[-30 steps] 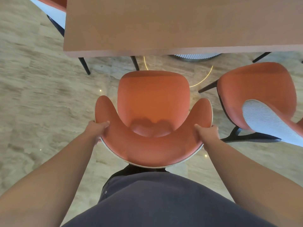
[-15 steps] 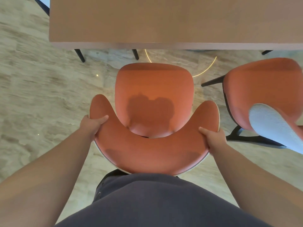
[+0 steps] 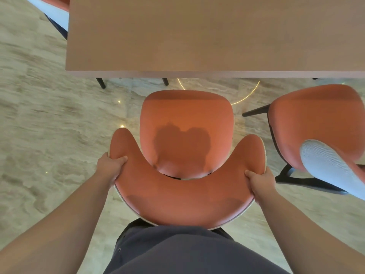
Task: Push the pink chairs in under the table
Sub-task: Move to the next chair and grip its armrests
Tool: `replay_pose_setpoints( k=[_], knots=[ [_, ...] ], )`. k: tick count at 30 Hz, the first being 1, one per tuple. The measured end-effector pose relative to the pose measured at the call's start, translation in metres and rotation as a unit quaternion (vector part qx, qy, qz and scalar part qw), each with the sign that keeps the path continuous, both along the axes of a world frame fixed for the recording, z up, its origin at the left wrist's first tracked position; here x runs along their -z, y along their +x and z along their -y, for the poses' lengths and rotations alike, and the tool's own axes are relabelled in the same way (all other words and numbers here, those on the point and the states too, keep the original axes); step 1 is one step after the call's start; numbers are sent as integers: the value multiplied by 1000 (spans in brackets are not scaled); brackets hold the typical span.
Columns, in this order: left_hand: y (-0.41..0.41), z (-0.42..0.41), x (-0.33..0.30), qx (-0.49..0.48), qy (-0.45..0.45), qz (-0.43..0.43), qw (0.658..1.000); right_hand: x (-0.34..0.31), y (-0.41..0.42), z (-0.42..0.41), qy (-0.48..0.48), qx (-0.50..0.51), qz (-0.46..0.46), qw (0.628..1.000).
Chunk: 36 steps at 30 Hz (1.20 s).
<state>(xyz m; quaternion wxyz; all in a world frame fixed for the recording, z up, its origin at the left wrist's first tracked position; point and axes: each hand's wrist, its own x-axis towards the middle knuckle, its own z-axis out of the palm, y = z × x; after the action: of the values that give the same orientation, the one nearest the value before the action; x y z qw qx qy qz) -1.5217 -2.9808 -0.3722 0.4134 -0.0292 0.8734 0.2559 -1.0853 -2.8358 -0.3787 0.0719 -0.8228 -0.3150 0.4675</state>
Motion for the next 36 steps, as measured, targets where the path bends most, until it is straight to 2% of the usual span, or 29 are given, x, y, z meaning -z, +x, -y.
replay_pose_setpoints(
  k=[19,36],
  knots=[
    [-42,-86,-21,10,68,-13,998,-24,-39,-104,77,-8,-1,997],
    [-78,-170,11,-6,97,-34,995,-1,-85,-192,119,-14,-10,993]
  ],
)
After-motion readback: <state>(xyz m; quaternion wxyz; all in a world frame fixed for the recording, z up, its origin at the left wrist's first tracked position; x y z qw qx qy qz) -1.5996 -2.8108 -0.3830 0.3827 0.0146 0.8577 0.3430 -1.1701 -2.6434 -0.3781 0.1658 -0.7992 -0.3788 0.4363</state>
